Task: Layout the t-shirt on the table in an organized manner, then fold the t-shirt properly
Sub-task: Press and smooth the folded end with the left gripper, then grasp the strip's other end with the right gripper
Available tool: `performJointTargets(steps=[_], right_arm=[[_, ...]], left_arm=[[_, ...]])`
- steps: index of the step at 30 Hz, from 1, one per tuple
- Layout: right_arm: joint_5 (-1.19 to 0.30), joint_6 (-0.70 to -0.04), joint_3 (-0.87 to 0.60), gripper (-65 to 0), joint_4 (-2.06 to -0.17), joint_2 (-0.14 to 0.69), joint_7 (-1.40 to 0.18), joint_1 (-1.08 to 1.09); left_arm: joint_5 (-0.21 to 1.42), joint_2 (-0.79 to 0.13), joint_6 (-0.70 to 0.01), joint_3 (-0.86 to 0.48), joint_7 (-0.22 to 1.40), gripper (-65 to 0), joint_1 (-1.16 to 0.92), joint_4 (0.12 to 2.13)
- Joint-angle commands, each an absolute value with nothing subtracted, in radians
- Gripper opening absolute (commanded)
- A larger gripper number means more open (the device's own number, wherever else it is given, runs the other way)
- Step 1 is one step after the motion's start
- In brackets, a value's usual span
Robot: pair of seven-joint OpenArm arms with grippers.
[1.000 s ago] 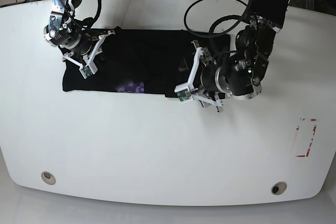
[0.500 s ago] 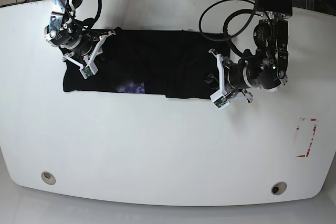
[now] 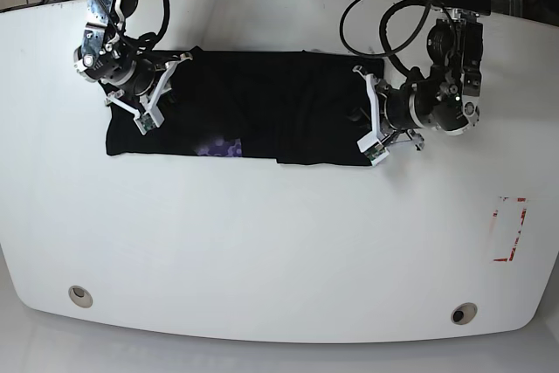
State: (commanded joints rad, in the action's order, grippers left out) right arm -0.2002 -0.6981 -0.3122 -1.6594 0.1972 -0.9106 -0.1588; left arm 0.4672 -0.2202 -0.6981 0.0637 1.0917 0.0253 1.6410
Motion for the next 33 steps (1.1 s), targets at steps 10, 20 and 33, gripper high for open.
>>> performJointTargets(steps=[10, 20, 33], right_arm=[[-0.202, -0.698, -0.331, -53.3, -1.797, 0.166, -0.952, -0.131], [-0.254, -0.698, -0.570, -14.9, -1.951, 0.090, -1.196, -0.007], [-0.527, -0.698, -0.885, -10.9, -1.603, 0.226, -1.339, 0.128]], left_arm=[[0.423, -0.219, -0.698, 0.068, 1.063, -58.3, 0.028, 1.475], [0.421, -0.216, -0.698, 0.068, 1.063, -58.3, 0.047, 1.452], [0.420, -0.222, -0.698, 0.065, 1.004, -58.2, 0.105, 1.343]])
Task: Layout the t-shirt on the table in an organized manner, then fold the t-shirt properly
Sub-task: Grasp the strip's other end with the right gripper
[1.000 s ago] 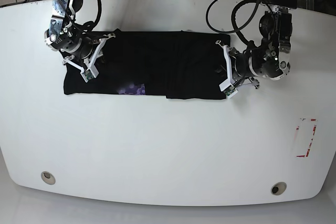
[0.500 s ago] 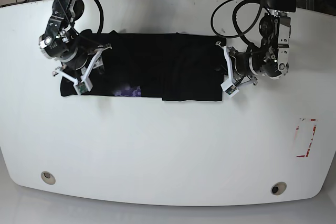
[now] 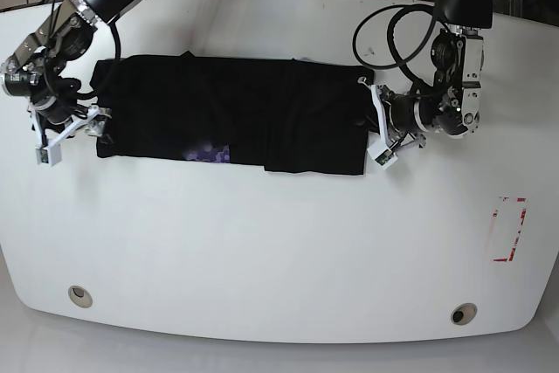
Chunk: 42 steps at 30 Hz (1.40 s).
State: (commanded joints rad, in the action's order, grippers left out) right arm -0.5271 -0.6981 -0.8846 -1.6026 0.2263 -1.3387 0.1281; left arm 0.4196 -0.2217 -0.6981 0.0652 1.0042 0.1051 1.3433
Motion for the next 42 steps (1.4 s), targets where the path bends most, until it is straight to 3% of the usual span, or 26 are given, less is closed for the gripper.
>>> performJointTargets(steps=[8, 13, 30, 32, 39, 40, 42], right_arm=[[-0.679, -0.698, -0.912, -11.1, -1.333, 0.325, -1.296, 0.122], [-0.696, -0.698, -0.911, -11.1, -1.257, 0.335, -1.282, 0.119], [-0.691, -0.698, -0.748, -13.0, -1.285, 0.223, -1.204, 0.065], [-0.691, -0.698, -0.737, -17.8, -1.288, 0.220, -1.199, 0.064], [-0.691, -0.698, -0.725, -58.5, -1.288, 0.220, -1.164, 0.061], [-0.691, -0.698, -0.725, -62.6, -1.288, 0.225, -1.164, 0.061], [-0.691, -0.698, -0.725, -64.5, -1.316, 0.226, -1.164, 0.059]], left_arm=[[0.420, -0.222, -0.698, 0.067, 1.001, -58.2, 0.120, 1.314], [0.420, -0.222, -0.698, 0.070, 1.001, -58.2, 0.120, 1.317], [0.420, -0.222, -0.698, 0.071, 1.006, -58.2, 0.120, 1.319], [0.420, -0.222, -0.698, 0.071, 1.006, -58.2, 0.120, 1.319], [0.420, -0.219, -0.698, 0.071, 1.006, -58.2, 0.120, 1.313], [0.420, -0.219, -0.698, 0.071, 1.006, -58.2, 0.120, 1.313], [0.420, -0.217, -0.698, 0.071, 1.006, -58.2, 0.117, 1.313]])
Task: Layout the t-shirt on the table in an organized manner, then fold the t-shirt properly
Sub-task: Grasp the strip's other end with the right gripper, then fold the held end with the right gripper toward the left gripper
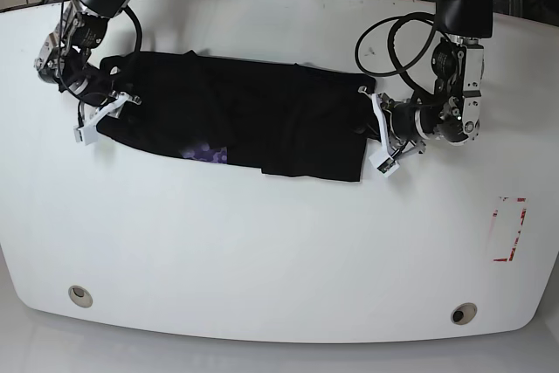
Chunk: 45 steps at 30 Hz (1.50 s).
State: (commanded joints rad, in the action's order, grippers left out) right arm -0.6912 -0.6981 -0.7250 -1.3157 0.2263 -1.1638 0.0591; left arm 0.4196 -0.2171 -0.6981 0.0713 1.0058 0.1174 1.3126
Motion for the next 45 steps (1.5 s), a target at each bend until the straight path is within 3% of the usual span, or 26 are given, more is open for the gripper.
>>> performJointTargets(steps=[9, 15, 38, 45], right_arm=[[-0.697, -0.698, -0.634, -64.4, -1.592, 0.226, -1.184, 0.007], [-0.691, -0.698, -0.522, -64.4, -1.771, 0.220, -1.194, -0.025], [-0.688, -0.698, -0.375, -63.7, -1.840, 0.027, -1.193, 0.085], [-0.688, -0.698, -0.323, -63.6, -1.813, 0.015, -1.187, 0.087]], left_arm=[[0.418, -0.214, -0.694, 0.105, 1.007, -58.2, 0.113, 1.316], [0.427, -0.214, -0.598, 0.183, 1.007, -58.2, 0.111, 1.319], [0.420, -0.142, -0.578, 0.203, 1.007, -58.2, 0.082, 1.319], [0.420, -0.139, -0.578, 0.203, 1.009, -58.2, 0.082, 1.319]])
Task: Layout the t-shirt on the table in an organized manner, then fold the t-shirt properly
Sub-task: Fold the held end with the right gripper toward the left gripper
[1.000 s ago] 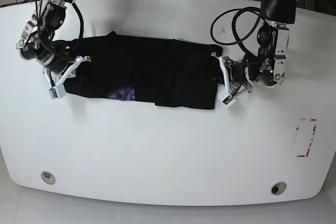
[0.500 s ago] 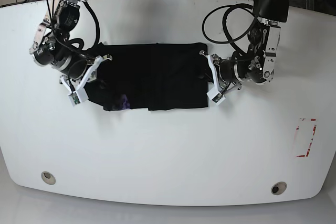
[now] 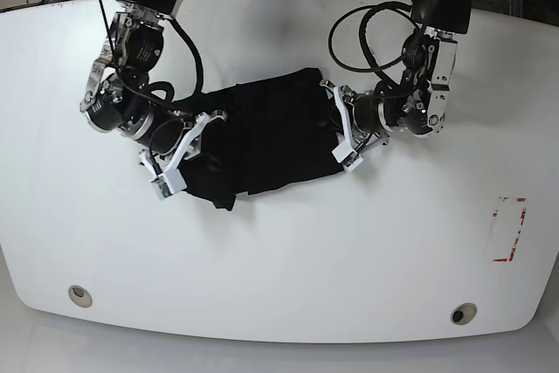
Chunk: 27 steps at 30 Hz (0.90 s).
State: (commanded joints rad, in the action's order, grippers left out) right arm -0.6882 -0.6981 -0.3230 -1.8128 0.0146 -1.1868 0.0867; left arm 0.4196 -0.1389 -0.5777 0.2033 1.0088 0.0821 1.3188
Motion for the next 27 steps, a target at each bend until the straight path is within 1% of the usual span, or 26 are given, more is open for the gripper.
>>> performJointTargets(steps=[5, 9, 13, 16, 19, 23, 26, 27], right_arm=[[-0.688, -0.698, -0.295, -63.6, -1.781, 0.015, -1.179, 0.088], [-0.688, -0.698, -0.252, -63.6, -1.761, 0.019, -1.129, 0.088], [-0.688, -0.698, -0.216, -62.9, -1.759, 0.031, -1.110, 0.085], [-0.688, -0.698, -0.189, -54.5, -1.759, 0.030, -1.107, 0.084], [-0.688, -0.698, -0.177, -44.2, -1.759, 0.028, -1.106, 0.082], [-0.688, -0.698, -0.165, -32.3, -1.761, 0.028, -1.106, 0.082], [-0.691, -0.698, -0.165, -27.3, -1.762, 0.027, -1.106, 0.084], [-0.691, -0.698, -0.165, -27.0, -1.762, 0.027, -1.106, 0.084]], left_arm=[[0.420, -0.139, -0.578, 0.203, 1.009, -58.2, 0.082, 1.319], [0.420, -0.139, -0.578, 0.203, 1.023, -58.2, 0.084, 1.319], [0.421, -0.137, -0.578, 0.203, 1.027, -58.2, 0.084, 1.319], [0.421, -0.137, -0.578, 0.203, 1.027, -58.2, 0.084, 1.319], [0.421, -0.137, -0.578, 0.202, 1.027, -58.2, 0.084, 1.319], [0.424, -0.137, -0.578, 0.200, 1.027, -58.2, 0.084, 1.319], [0.426, -0.137, -0.578, 0.199, 1.027, -58.2, 0.084, 1.319], [0.426, -0.137, -0.578, 0.199, 1.027, -58.2, 0.084, 1.319]])
